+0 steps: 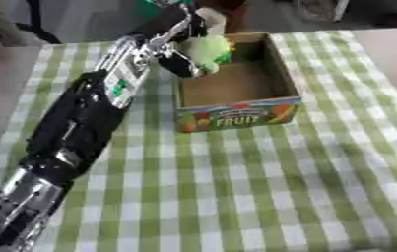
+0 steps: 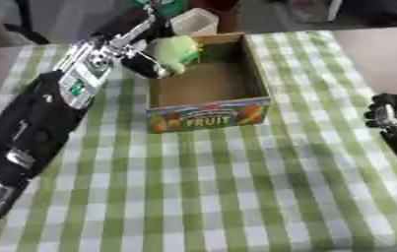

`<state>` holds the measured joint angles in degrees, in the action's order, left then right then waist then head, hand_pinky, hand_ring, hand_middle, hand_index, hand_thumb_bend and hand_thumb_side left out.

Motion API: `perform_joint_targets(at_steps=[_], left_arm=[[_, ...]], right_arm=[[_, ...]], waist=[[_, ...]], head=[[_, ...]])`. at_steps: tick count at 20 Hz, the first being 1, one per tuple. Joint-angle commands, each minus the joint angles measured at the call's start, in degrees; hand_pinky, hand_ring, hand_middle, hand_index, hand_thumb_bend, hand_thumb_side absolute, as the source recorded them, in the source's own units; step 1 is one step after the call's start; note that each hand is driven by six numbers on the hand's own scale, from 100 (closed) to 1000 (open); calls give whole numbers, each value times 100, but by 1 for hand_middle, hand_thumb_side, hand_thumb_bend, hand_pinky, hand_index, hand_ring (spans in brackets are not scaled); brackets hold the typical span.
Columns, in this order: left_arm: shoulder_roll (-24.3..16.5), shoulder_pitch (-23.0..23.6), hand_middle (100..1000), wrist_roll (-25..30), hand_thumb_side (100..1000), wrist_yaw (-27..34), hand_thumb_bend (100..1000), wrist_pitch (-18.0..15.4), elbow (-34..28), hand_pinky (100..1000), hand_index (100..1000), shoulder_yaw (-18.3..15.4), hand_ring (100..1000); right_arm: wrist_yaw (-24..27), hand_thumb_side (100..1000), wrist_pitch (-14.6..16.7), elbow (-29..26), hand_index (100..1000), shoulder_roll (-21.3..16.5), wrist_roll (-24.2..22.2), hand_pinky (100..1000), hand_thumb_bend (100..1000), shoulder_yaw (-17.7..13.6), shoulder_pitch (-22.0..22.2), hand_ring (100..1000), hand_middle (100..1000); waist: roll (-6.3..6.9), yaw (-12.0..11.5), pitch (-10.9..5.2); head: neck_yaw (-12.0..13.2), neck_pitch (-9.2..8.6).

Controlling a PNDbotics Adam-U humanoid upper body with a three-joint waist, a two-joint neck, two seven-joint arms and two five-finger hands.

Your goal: Pick up objects on the table and place them in the box.

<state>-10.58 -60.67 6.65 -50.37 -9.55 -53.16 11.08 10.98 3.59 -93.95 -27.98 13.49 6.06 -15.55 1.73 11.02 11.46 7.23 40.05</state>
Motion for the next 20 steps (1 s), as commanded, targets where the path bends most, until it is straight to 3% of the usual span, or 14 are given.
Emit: perform_joint_targets(at_steps=[1,2,4,5,6,8,14,20], left_arm=[[95,-147,548,-242,100,-369,767,-56,151,570,627,-134,551],[113,-134,590,-298,100,-455,763,-51,171,591,667,-149,590],[117,-104,654,-416,112,-610,840,-32,175,632,720,-165,647],[106,-91,692,-483,208,-681,936,-25,158,655,752,-172,679],[89,-80,722,-544,243,-758,997,-18,139,674,775,-174,706],[57,-54,770,-651,258,-780,1000,-28,74,714,812,-195,754],[-158,26,750,-614,289,-53,1000,-103,-355,693,799,-138,727],[-839,335,699,6,274,1191,979,42,-1696,647,771,77,665]], right_arm=[[33,524,14,-86,662,-81,-40,612,100,-10,-89,618,561],[34,524,15,-85,662,-78,-39,611,100,-11,-90,618,561],[33,525,17,-79,662,-75,-35,611,100,-14,-86,618,561],[31,526,18,-76,662,-76,-34,611,100,-17,-80,618,561],[30,527,20,-73,662,-75,-30,611,100,-20,-74,618,561],[29,527,25,-68,662,-78,-22,611,100,-30,-59,618,561],[22,527,38,-55,662,-90,13,611,100,-69,-6,618,561],[9,528,46,-39,662,-112,64,611,100,-124,79,618,560]], waist=[[-12,25,-79],[-8,33,-78],[4,39,-79],[10,38,-81],[14,35,-83],[20,16,-88],[18,-84,-105],[7,-249,-136]], head=[[47,-85],[45,-92],[32,-102],[24,-106],[16,-109],[-11,-114],[-116,-95],[-254,-54]])
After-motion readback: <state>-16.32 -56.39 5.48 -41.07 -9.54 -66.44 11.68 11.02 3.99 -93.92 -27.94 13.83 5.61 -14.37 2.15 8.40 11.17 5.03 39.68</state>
